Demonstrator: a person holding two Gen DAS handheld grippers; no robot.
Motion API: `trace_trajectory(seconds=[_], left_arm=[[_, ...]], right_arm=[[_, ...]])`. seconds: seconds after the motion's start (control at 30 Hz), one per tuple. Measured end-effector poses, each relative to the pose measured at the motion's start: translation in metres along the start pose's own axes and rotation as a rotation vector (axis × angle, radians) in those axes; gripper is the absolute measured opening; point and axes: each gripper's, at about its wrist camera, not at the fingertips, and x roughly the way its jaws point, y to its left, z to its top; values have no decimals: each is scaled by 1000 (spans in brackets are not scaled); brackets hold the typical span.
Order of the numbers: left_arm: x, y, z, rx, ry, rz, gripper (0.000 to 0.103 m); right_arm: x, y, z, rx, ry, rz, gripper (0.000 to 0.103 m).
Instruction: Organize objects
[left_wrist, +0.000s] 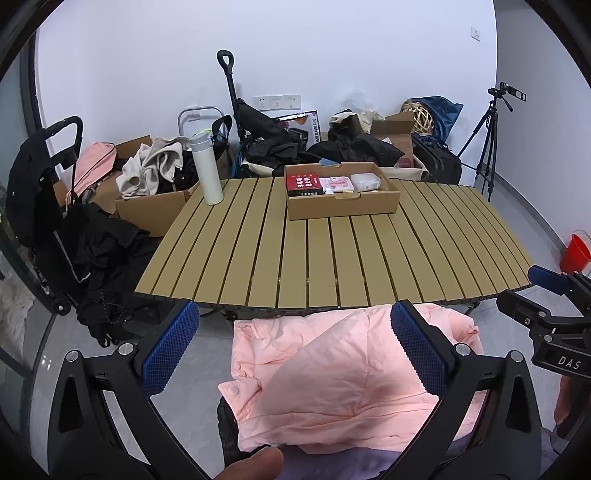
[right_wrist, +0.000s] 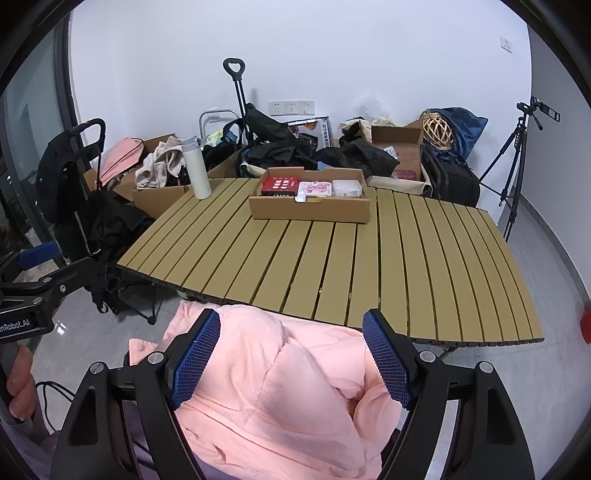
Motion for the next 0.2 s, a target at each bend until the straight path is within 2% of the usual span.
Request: trace_trajectory(seconds=[0.2], left_arm=[[0,-1,-1,10,-3,-10,103]], right_arm=[[2,-3,0,8,4,-3,83]])
